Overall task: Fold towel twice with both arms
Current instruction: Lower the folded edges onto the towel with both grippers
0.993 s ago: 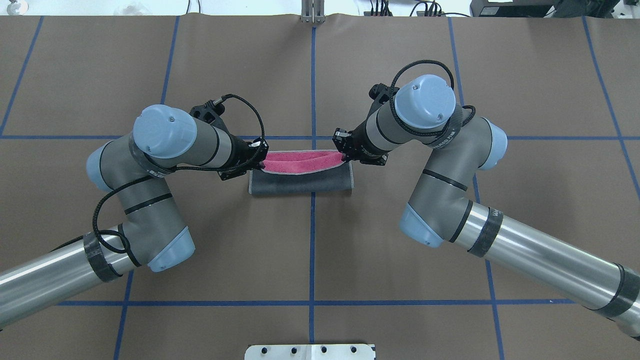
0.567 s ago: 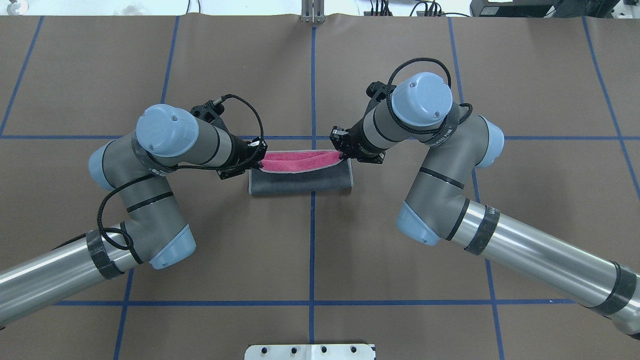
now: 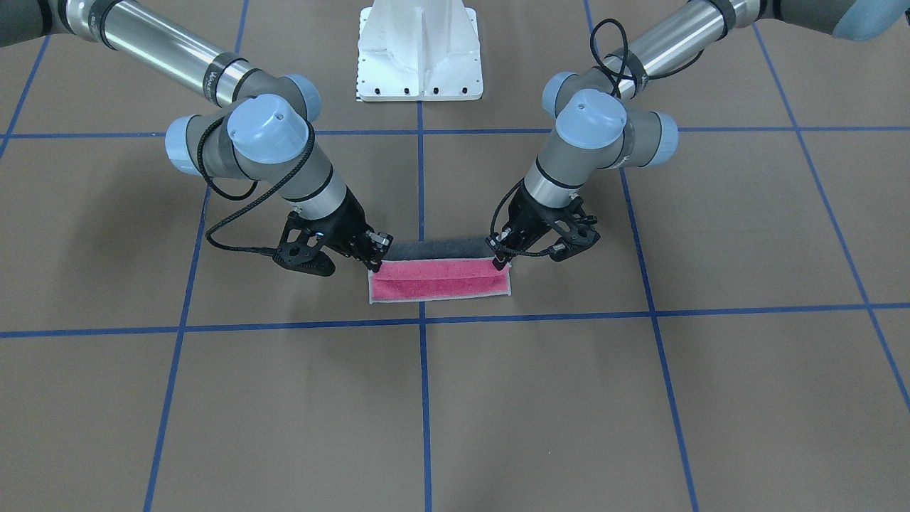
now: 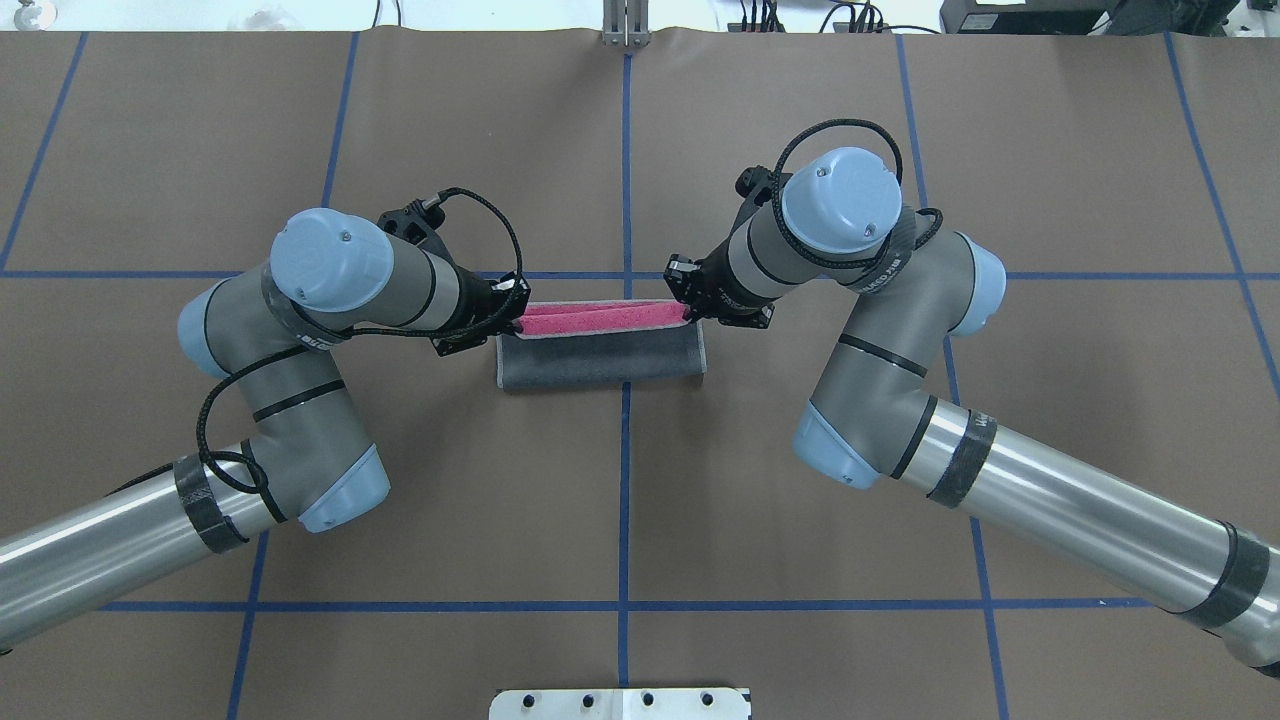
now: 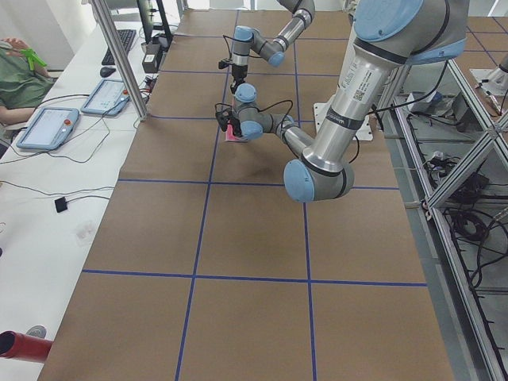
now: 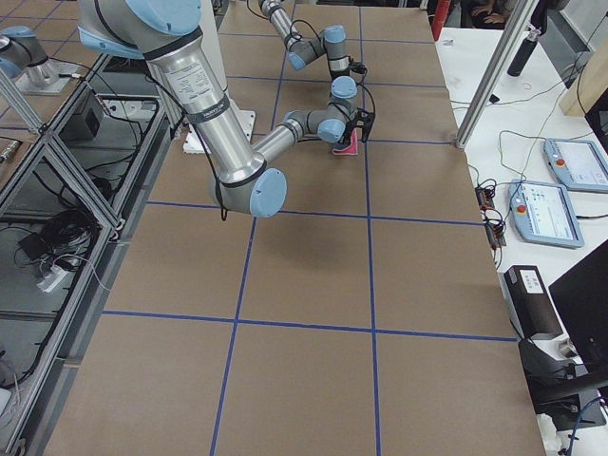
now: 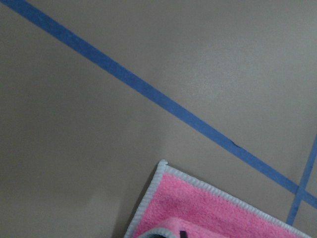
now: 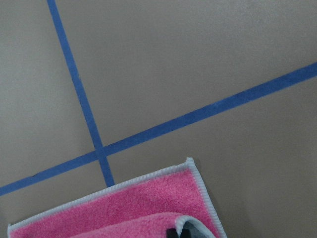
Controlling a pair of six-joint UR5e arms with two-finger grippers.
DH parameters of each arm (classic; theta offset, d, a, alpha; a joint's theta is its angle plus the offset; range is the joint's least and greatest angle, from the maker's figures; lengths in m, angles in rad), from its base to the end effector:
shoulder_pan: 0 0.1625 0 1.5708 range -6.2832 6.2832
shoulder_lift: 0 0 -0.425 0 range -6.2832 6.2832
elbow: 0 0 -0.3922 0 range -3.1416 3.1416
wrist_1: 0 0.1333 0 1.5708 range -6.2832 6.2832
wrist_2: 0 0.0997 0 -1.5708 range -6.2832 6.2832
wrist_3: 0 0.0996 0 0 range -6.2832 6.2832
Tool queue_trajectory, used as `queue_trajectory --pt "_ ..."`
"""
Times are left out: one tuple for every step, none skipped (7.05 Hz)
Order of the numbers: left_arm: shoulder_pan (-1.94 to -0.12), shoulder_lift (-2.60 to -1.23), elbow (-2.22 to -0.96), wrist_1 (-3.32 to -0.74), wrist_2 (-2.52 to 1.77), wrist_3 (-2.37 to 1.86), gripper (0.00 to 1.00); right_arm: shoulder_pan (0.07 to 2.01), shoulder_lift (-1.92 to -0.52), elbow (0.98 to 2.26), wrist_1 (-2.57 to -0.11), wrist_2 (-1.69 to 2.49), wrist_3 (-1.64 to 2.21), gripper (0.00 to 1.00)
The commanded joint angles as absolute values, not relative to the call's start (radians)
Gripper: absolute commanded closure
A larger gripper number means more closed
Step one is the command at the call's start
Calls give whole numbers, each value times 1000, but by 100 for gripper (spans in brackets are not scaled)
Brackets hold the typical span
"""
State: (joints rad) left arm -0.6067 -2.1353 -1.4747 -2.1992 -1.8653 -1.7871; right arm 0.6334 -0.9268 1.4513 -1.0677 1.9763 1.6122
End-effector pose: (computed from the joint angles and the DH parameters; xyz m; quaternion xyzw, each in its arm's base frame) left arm 0.5218 -0.4892 0.2993 -0.0228 0.5302 -0.2675 0.8043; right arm -0.5283 -0.5046 0.2679 -0.0273 -0.5116 0.1890 0.8377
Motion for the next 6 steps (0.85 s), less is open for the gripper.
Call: queue_trajectory --pt "-611 -2135 -1474 -2200 -1865 -1787 100 634 -928 1450 -1066 1976 1612 100" --pt "-611 -2135 -1474 -2200 -1865 -1787 100 635 -927 1450 -1066 1976 1612 100" --pt "-612 -2137 -1476 -2200 -1865 -1789 63 635 -927 1448 -1048 1977 1612 100" --pt "-612 -2138 -1476 -2200 -1864 -1789 12 637 -927 1448 -1034 1977 1614 67" --pt "-612 -2138 -1476 -2200 -1862 -1793 2 638 -927 1448 -1034 1977 1614 19" --pt "-615 -2138 -1476 -2200 -1862 -1793 1 644 -927 1448 -1034 1977 1614 2"
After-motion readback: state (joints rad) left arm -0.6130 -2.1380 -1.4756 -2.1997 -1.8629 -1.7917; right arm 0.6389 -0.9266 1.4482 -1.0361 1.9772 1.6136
